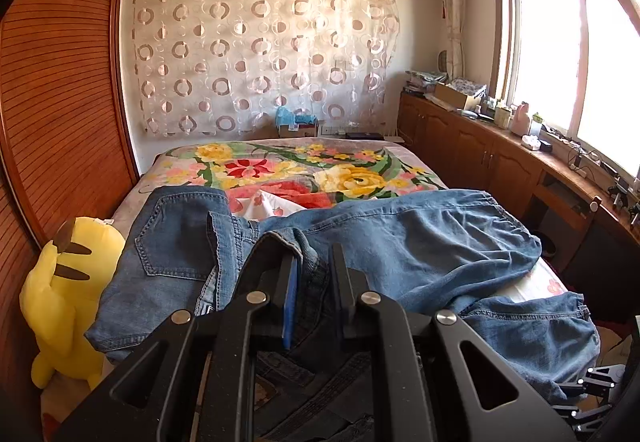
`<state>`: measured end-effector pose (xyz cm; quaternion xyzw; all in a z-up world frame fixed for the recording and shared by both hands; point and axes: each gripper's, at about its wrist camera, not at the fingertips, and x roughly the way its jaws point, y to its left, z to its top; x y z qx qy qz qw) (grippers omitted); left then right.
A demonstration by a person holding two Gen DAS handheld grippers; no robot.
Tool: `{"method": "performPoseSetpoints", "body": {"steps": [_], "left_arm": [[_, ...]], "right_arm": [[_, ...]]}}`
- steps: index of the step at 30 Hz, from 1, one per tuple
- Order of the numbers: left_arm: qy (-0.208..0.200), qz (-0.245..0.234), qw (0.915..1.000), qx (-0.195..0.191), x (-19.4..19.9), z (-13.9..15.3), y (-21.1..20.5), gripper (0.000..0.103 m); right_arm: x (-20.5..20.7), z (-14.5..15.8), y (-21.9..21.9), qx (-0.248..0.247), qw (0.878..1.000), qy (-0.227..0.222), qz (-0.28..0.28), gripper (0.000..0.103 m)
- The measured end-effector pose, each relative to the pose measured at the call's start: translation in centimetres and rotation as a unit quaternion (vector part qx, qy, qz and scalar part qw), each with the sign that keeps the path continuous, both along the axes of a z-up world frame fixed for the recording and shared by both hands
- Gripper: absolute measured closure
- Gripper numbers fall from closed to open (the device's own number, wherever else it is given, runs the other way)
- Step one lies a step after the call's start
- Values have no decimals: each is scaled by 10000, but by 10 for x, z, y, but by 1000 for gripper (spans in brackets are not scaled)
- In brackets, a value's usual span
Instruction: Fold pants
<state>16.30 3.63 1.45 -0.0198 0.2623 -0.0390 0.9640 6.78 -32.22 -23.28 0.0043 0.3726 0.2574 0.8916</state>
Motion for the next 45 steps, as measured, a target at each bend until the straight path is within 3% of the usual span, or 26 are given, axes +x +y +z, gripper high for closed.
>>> {"method": "performPoseSetpoints", "body": {"steps": [1, 2, 3, 7, 18, 23, 29, 35, 39, 45], "left_arm": [[-10, -6, 10000, -9, -1, 0, 1, 88], [-14, -14, 10000, -20, -2, 1, 2, 88], [-27, 7, 10000, -10, -2, 1, 2, 88], [-95, 64, 9999, -102, -7, 4, 10, 88], [-229, 108, 9994, -247, -2, 12, 36, 88], [-61, 124, 9994, -333, 12, 1, 52, 88], [336, 122, 9987, -356, 30, -31, 58, 87], [449, 16, 9986, -281, 44, -34, 55, 87], [414, -4, 9989, -221, 54, -28, 55, 87], [107, 69, 9996, -238, 60, -7, 59, 87]], "right_arm": [[1, 0, -1, 5, 10000, 8, 18, 80], [2, 2, 1, 19, 10000, 7, 75, 97], [4, 6, 5, -14, 9998, -16, 197, 98], [16, 28, 9, -450, 9979, -453, 130, 99], [73, 96, 12, -801, 9883, -1299, -60, 99], [95, 94, 30, -928, 9850, -1456, -12, 99], [128, 51, 50, -1120, 9873, -1121, 140, 99], [146, 39, 58, -1072, 9891, -992, 201, 99], [168, 54, 49, -1025, 9896, -991, 191, 99], [169, 83, 46, -890, 9866, -1359, 150, 99]]}}
